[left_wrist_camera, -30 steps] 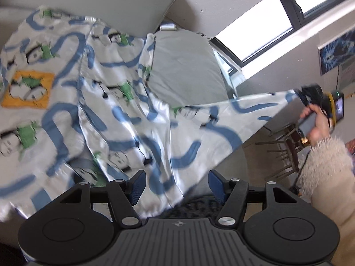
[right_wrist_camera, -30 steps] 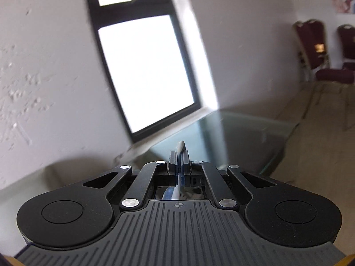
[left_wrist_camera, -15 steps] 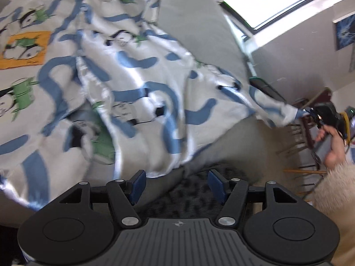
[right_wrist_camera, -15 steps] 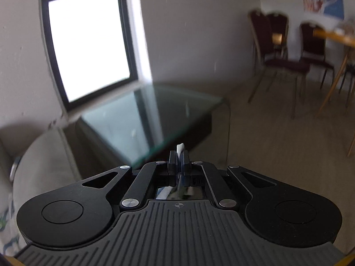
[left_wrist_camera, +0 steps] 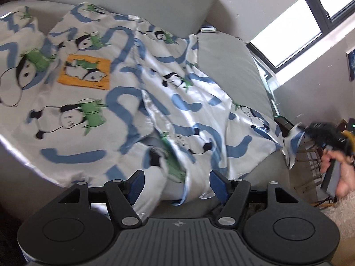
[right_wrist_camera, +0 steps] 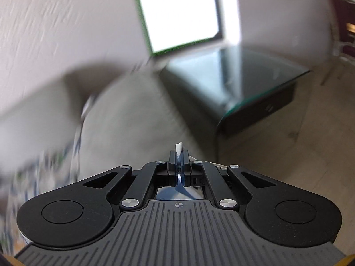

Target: Fold clothes

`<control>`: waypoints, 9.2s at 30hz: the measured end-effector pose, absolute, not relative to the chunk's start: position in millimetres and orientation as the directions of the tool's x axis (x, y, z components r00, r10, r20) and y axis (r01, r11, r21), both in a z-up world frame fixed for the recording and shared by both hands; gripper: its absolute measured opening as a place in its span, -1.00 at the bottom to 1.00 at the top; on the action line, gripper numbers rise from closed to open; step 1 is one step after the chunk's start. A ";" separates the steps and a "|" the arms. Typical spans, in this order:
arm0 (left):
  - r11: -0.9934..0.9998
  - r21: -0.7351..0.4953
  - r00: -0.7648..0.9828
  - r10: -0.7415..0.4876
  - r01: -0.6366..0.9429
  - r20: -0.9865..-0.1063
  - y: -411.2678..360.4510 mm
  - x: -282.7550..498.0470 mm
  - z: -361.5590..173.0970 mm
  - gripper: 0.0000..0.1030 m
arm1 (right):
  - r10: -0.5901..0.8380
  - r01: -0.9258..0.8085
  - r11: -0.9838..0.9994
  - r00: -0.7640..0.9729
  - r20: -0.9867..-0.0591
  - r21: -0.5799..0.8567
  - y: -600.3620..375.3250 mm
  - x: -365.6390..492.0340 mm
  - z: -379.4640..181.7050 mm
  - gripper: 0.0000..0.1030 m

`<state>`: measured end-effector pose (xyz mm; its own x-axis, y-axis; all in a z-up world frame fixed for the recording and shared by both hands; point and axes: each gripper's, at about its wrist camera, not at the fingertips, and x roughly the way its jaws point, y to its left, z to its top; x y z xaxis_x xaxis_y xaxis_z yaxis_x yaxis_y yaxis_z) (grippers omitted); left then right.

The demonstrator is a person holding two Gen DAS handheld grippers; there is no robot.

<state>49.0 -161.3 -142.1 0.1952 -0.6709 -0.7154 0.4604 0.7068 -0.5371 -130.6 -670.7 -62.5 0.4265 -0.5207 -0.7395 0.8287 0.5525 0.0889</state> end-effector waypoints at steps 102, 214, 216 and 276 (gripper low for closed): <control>0.710 -0.704 0.398 -0.652 0.022 -0.645 -34.9 94.6 -128.0 -1.00 | -0.151 0.687 0.412 0.699 -0.699 0.598 -441.0 -109.3 -126.6 -0.99; 0.880 -0.413 0.550 -0.471 0.236 -0.690 -37.9 80.4 -110.8 -0.22 | 0.243 0.221 0.782 0.752 -0.613 0.582 -356.0 -15.5 -102.2 -0.10; 0.880 -0.420 0.551 -0.469 0.222 -0.691 -45.1 89.0 -115.5 -0.31 | 0.234 0.253 0.761 0.751 -0.617 0.597 -368.2 -31.0 -109.1 -0.10; 0.573 -0.664 0.416 -0.517 -0.481 -0.748 -22.6 86.0 -195.7 -0.67 | 0.211 0.338 0.691 0.751 -0.625 0.639 -407.5 -92.1 -132.1 -0.07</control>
